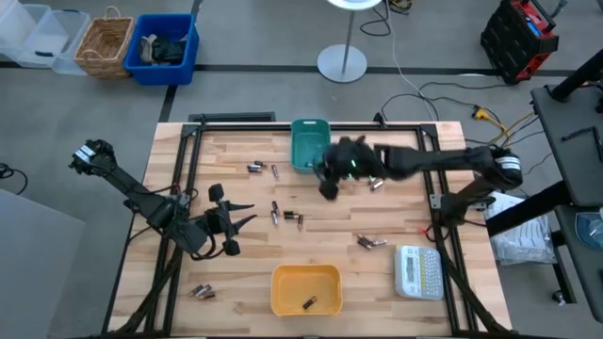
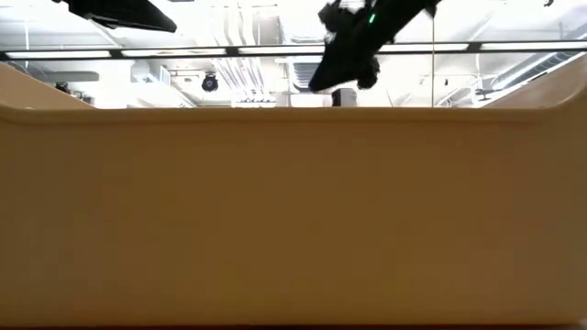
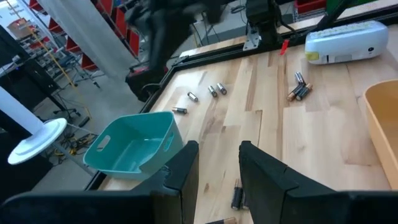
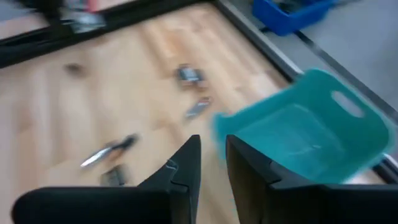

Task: Sort batteries
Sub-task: Put the black battery into the yellow bin

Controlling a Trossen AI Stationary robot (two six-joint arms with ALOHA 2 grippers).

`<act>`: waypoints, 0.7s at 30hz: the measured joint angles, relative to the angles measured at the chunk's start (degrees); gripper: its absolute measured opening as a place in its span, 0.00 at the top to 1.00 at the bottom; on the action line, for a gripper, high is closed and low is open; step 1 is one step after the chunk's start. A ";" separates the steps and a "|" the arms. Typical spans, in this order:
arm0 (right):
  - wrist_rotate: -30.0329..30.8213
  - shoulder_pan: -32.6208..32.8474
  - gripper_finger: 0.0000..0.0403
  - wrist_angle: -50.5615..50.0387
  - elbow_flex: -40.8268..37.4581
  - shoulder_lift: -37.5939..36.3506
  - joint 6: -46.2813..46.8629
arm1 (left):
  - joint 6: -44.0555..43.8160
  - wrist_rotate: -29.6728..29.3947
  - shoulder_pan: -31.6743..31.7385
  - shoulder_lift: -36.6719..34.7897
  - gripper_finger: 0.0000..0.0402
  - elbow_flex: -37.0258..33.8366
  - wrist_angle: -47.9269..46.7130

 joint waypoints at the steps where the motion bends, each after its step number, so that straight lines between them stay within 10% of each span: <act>1: 0.19 2.06 0.87 -0.10 -0.66 -0.97 0.00 | -0.10 0.01 0.00 0.00 0.76 0.00 0.14; 12: 17.72 24.83 0.92 -0.86 -8.24 -6.55 3.04 | -10.05 0.79 3.24 0.00 0.76 1.29 0.48; 21: 18.02 28.84 0.92 -4.68 -8.15 -10.56 3.07 | -4.48 26.54 23.65 2.02 0.76 9.57 -17.63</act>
